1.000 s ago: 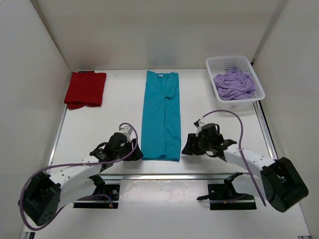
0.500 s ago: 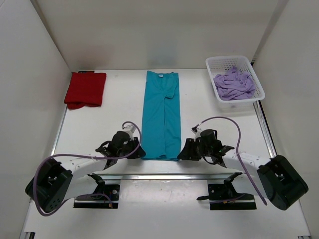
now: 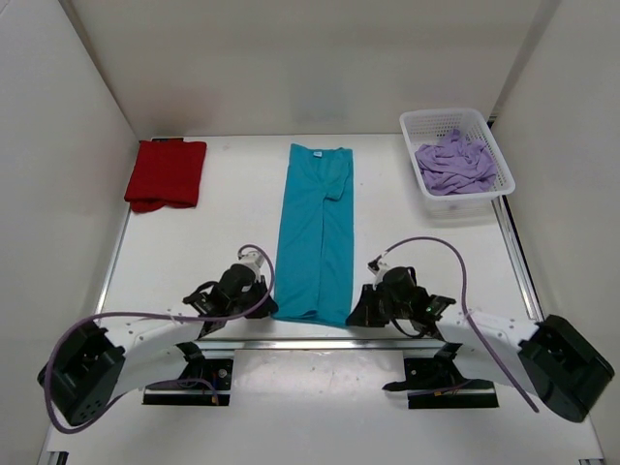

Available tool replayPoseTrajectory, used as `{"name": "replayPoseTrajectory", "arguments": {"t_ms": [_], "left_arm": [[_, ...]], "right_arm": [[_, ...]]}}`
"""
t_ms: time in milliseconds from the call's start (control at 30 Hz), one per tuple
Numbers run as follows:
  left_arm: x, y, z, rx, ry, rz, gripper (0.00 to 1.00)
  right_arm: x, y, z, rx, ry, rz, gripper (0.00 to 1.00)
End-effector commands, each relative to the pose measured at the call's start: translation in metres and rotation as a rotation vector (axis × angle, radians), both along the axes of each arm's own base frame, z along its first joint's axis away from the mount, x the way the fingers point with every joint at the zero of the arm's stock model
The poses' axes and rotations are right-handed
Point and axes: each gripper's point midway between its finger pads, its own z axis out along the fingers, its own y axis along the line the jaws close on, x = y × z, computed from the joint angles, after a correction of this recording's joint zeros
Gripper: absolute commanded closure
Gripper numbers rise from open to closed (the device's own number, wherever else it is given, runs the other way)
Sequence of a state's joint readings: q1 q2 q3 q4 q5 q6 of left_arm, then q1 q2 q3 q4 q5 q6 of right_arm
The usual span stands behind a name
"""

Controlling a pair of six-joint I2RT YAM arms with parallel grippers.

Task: Fold and stack the t-shirts
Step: Grab the bottom of the folded rectangular tshirt with both arms, then fold the folded rectangular tshirt in 1/3 of the way

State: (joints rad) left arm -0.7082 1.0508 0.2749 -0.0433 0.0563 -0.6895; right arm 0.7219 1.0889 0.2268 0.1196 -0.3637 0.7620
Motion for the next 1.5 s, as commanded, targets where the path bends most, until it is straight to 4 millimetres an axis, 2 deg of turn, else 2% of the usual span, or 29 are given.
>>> {"name": "replayPoseTrajectory", "arguments": {"t_ms": [0,67,133,200,267,300,333,367,400,433,467,500,567,600,633,700,733,800,833,900,1000,1100,1167,1200,1267,1300,1400,1433,1467], "left_arm": [[-0.029,0.005,-0.01,0.025,0.047,-0.008,1.0],[-0.05,0.005,-0.009,0.02,0.091,-0.023,1.0],[-0.05,0.004,0.006,-0.029,0.071,-0.014,1.0],[-0.041,0.007,0.021,-0.039,0.065,-0.004,1.0],[-0.002,0.008,0.059,-0.046,-0.025,0.02,1.0],[0.01,0.01,0.062,-0.032,-0.025,0.037,1.0],[0.026,0.005,0.075,-0.018,-0.054,0.023,1.0],[0.048,0.001,0.097,-0.025,-0.109,0.026,0.99],[0.068,-0.001,0.104,-0.009,-0.114,0.038,0.99],[0.079,-0.008,0.095,-0.011,-0.082,0.021,0.99],[0.102,-0.01,0.095,-0.012,-0.068,0.041,0.99],[0.116,-0.009,0.095,-0.021,-0.063,0.053,0.99],[0.158,-0.016,0.111,-0.001,-0.099,0.08,1.0],[0.179,-0.017,0.109,0.023,-0.094,0.099,1.0],[0.19,-0.014,0.091,0.055,-0.056,0.115,1.0],[0.22,-0.017,0.101,0.035,-0.073,0.128,1.0],[0.227,-0.015,0.09,0.053,-0.05,0.141,1.0],[0.246,-0.017,0.088,0.06,-0.045,0.151,0.99],[0.251,-0.017,0.077,0.077,-0.028,0.152,1.0],[0.265,-0.022,0.08,0.074,-0.038,0.156,0.98],[0.275,-0.022,0.066,0.074,-0.028,0.174,0.93],[0.284,-0.021,0.057,0.043,-0.021,0.2,0.81],[0.288,-0.02,0.057,0.009,-0.015,0.208,0.57],[0.288,-0.018,0.062,0.003,-0.026,0.212,0.51],[0.286,-0.014,0.071,0.004,-0.051,0.226,0.47],[0.289,-0.011,0.089,-0.002,-0.106,0.234,0.47],[0.268,-0.014,0.108,-0.015,-0.151,0.217,0.52],[0.262,-0.016,0.118,-0.024,-0.171,0.214,0.52],[0.244,-0.021,0.101,-0.012,-0.14,0.195,0.54]], "right_arm": [[-0.025,-0.011,-0.008,-0.037,0.059,-0.043,1.0],[-0.041,-0.011,-0.005,-0.057,0.07,-0.023,1.0],[-0.039,-0.009,0.01,-0.036,0.042,-0.028,1.0],[-0.01,-0.008,0.041,0.0,-0.048,-0.06,1.0],[0.015,-0.015,0.054,-0.003,-0.089,-0.07,1.0],[0.041,-0.023,0.069,-0.003,-0.148,-0.105,1.0],[0.048,-0.024,0.068,-0.016,-0.139,-0.092,1.0],[0.071,-0.031,0.074,-0.035,-0.176,-0.113,1.0],[0.094,-0.034,0.083,-0.039,-0.195,-0.127,1.0],[0.115,-0.038,0.099,-0.031,-0.245,-0.144,1.0],[0.129,-0.038,0.094,-0.042,-0.233,-0.153,1.0],[0.148,-0.042,0.106,-0.035,-0.268,-0.187,1.0],[0.179,-0.044,0.099,-0.035,-0.239,-0.198,1.0],[0.196,-0.045,0.098,-0.04,-0.237,-0.208,1.0],[0.212,-0.046,0.108,-0.034,-0.266,-0.218,1.0],[0.233,-0.051,0.096,-0.056,-0.244,-0.243,1.0],[0.245,-0.053,0.104,-0.056,-0.272,-0.251,1.0],[0.262,-0.056,0.088,-0.066,-0.232,-0.257,1.0],[0.27,-0.058,0.088,-0.067,-0.228,-0.257,1.0],[0.281,-0.056,0.076,-0.069,-0.21,-0.255,0.99],[0.299,-0.058,0.066,-0.068,-0.198,-0.262,1.0],[0.31,-0.056,0.057,-0.073,-0.184,-0.256,1.0],[0.317,-0.054,0.061,-0.064,-0.189,-0.242,0.93],[0.316,-0.053,0.06,-0.065,-0.179,-0.245,0.87],[0.318,-0.059,0.067,-0.073,-0.198,-0.259,0.77],[0.319,-0.059,0.076,-0.073,-0.223,-0.263,0.71],[0.307,-0.059,0.09,-0.099,-0.266,-0.273,0.6],[0.302,-0.057,0.099,-0.101,-0.293,-0.272,0.61],[0.292,-0.053,0.099,-0.108,-0.308,-0.266,0.72]]}}
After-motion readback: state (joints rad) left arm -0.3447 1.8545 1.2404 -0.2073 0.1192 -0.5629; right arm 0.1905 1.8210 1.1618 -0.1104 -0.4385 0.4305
